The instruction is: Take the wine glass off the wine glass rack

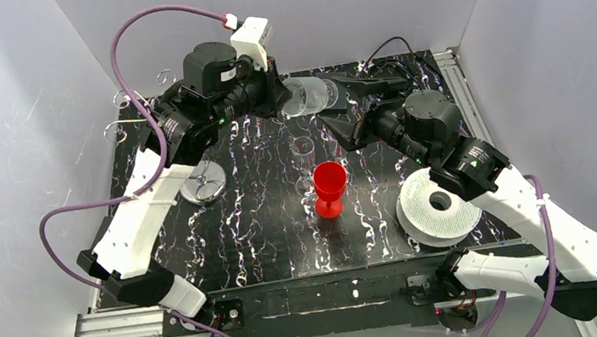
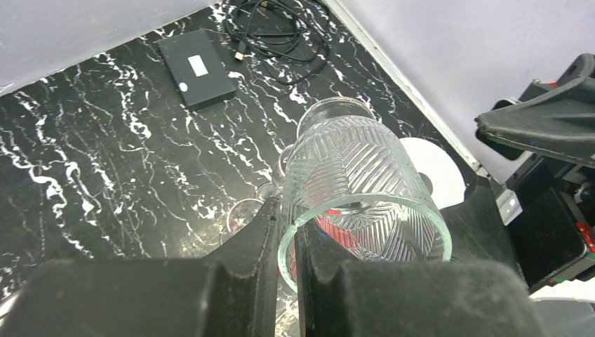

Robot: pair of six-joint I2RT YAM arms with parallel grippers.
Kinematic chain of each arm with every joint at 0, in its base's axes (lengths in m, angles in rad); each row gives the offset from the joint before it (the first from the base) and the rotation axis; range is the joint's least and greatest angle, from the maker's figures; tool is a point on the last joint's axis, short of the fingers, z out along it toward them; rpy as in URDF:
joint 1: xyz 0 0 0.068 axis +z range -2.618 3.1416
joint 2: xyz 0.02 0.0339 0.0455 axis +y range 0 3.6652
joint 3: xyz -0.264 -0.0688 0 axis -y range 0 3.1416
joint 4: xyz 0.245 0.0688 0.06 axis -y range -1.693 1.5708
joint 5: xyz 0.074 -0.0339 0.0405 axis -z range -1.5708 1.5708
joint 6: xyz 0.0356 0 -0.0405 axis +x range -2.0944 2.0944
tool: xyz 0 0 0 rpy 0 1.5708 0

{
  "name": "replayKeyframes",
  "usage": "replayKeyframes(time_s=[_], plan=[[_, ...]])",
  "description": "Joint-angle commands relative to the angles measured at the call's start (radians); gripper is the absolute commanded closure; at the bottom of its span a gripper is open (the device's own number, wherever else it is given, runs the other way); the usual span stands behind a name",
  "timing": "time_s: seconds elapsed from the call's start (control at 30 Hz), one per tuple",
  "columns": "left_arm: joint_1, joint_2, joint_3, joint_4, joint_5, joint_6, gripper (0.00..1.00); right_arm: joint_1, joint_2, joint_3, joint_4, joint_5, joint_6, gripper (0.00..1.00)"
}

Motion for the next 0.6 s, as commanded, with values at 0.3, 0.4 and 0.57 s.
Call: replayKeyframes(time_s=[0.3, 0.4, 0.57], plan=[[0.002, 0.04, 0.265, -0.338, -0.271, 0.111, 1.0, -0.022, -0.121, -0.06, -0.139, 0.102, -0.201, 0.12], [0.002, 0.056, 0.293, -0.444, -0.312, 0.122, 1.0, -0.028, -0.153, -0.068, -0.226, 0.179, -0.281, 0.12], [0.002, 0.032, 0.247, -0.531, -0.361, 0.093, 1.0, -0.036, -0.192, -0.094, -0.297, 0.258, -0.404, 0.12]])
